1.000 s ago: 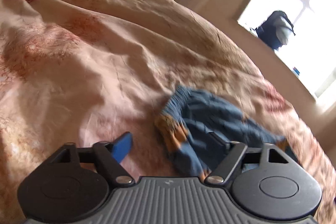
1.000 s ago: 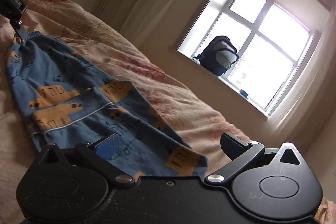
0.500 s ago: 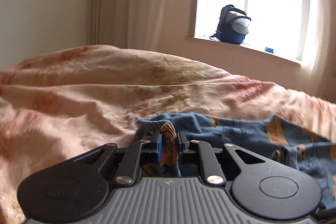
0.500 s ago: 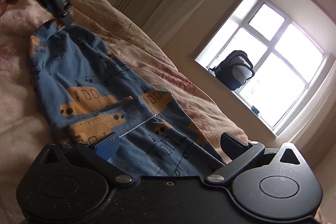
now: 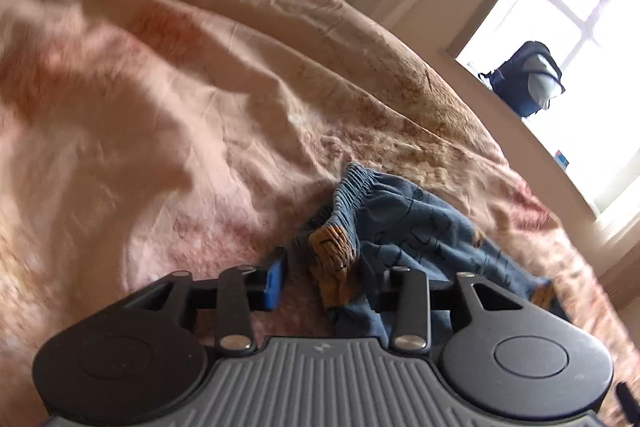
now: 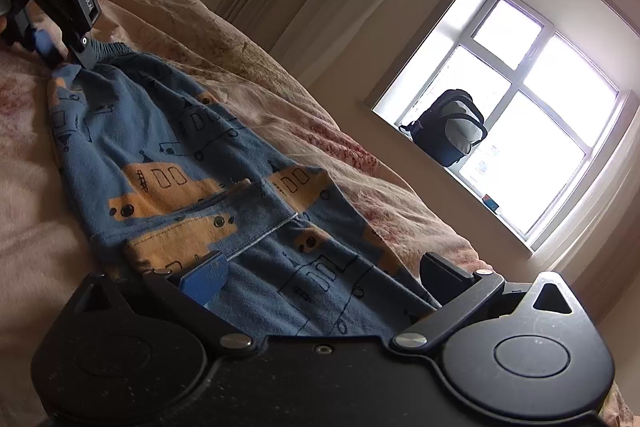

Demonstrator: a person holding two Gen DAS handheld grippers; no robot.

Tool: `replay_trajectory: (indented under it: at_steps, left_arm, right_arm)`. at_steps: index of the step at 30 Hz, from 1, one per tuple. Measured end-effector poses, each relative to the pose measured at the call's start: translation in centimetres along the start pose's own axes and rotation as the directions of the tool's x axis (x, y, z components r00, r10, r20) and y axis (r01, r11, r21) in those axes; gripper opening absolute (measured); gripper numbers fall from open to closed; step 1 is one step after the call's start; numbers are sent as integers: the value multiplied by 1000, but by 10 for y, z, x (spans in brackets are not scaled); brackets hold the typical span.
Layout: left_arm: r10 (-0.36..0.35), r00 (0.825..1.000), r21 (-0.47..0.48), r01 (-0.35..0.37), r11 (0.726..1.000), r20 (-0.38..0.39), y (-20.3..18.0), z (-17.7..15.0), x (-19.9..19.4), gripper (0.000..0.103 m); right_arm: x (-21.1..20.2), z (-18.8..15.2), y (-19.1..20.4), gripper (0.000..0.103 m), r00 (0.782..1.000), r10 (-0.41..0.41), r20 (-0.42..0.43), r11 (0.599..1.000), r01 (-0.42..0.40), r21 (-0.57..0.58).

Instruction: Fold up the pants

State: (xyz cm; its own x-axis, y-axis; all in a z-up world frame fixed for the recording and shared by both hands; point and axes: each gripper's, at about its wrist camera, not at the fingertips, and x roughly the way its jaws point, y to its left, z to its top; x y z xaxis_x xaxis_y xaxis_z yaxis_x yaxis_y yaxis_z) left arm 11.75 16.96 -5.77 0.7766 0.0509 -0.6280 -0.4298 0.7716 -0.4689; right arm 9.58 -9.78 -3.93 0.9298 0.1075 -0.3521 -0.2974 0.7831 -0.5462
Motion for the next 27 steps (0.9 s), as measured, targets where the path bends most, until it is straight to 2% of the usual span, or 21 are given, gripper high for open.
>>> replay_trajectory:
  at_steps: [1, 3, 5, 7, 9, 11, 12, 13, 16, 20, 21, 22, 24, 25, 27]
  left_arm:
    - [-16, 1000, -22, 16, 1000, 0, 3, 1, 0, 46]
    - [-45, 999, -48, 45, 998, -5, 6, 1, 2, 48]
    - [-43, 999, -47, 43, 998, -3, 7, 0, 2, 48]
    - [-41, 999, -51, 41, 998, -3, 6, 1, 3, 49]
    - [-40, 999, -61, 40, 997, -1, 5, 2, 4, 49]
    - [-43, 999, -75, 43, 996, 0, 7, 1, 5, 49]
    - [-45, 999, -75, 45, 996, 1, 7, 1, 5, 49]
    - [-46, 999, -73, 46, 996, 2, 7, 1, 4, 49]
    - [-50, 999, -82, 50, 995, 1, 8, 1, 4, 49]
    - [-56, 998, -94, 56, 994, -3, 10, 2, 6, 49]
    - [-58, 998, -95, 57, 994, -4, 10, 2, 6, 49]
    - [-59, 998, -97, 58, 994, -4, 11, 2, 6, 49]
    - [-64, 998, -101, 63, 993, -5, 11, 3, 6, 49]
    - [-66, 998, -103, 65, 993, -5, 11, 3, 6, 49]
    - [-69, 998, -91, 69, 993, -1, 10, 3, 7, 49]
  right_arm:
    - [1, 5, -4, 102, 1000, 27, 11, 1000, -27, 4]
    - [12, 22, -15, 102, 991, 132, 35, 991, -132, -2]
    - [32, 49, -23, 96, 965, 258, 53, 966, -257, -22]
    - [55, 81, -31, 86, 916, 395, 74, 919, -394, -28]
    - [82, 115, -28, 80, 856, 512, 63, 858, -509, -66]
    - [105, 141, -16, 66, 799, 600, 27, 794, -592, -135]
    - [116, 151, -9, 53, 774, 634, -3, 766, -628, -142]
    - [128, 160, -4, 43, 747, 664, -30, 739, -662, -130]
    - [152, 175, 9, 42, 663, 745, -76, 658, -749, -83]
    - [175, 179, 24, 45, 566, 811, -148, 570, -821, -18]
    - [179, 179, 29, 43, 549, 817, -173, 556, -831, -13]
    - [180, 178, 34, 30, 555, 810, -191, 561, -828, -25]
    - [180, 179, 37, 5, 579, 795, -181, 583, -812, -37]
    - [180, 180, 35, 3, 588, 791, -168, 592, -806, -32]
    - [183, 179, 32, 2, 623, 768, -149, 626, -779, -29]
